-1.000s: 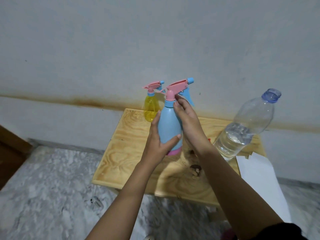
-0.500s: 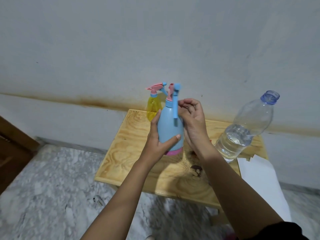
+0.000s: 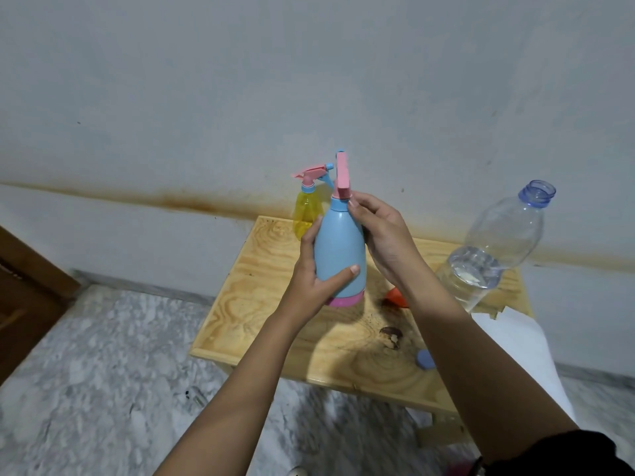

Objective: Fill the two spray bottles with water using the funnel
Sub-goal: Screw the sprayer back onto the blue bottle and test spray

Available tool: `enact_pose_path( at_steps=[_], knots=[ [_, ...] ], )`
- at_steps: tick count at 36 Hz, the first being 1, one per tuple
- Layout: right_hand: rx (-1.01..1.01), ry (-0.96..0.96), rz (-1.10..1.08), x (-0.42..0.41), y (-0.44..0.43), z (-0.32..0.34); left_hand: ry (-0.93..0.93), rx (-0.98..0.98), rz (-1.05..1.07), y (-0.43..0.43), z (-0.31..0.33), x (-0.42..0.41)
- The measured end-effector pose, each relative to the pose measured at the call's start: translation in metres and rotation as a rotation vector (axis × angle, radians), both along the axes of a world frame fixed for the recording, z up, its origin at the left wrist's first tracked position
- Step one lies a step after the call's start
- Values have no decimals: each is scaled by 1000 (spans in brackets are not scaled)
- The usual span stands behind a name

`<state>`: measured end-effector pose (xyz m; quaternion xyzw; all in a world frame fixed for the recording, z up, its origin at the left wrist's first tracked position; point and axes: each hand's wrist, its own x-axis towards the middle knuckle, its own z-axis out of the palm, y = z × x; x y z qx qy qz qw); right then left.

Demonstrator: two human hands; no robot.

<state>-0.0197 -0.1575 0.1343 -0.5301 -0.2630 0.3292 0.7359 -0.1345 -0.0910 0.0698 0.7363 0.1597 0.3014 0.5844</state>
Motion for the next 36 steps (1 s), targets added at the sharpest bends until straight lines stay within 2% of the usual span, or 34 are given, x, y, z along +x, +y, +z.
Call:
enact_pose_path(
  at_steps=[4,7,11,14,21,24,27,33,36],
  knots=[
    [-25,0,-122,-2,4,-2,13,9,-21,1,-2,-2],
    [-25,9,-78,-5,2,0,22,2,-10,0,-1,-3],
    [-85,-196,-63,-10,-1,3,47,49,38,-2,-2,-3],
    [-111,-258,-89,-9,0,3,77,88,65,-3,-2,-2],
    [-28,-109,76,-1,-8,9,96,71,-64,2,1,-17],
    [-26,-98,78,-3,-8,8,110,61,-87,-1,2,-18],
    [-85,-172,36,-5,-7,5,130,73,-50,-8,0,-18],
    [-237,-371,-144,-17,0,-9,219,239,152,-24,-17,-17],
    [-297,-477,-234,-27,4,-14,244,238,225,-36,-21,-18]
  ],
)
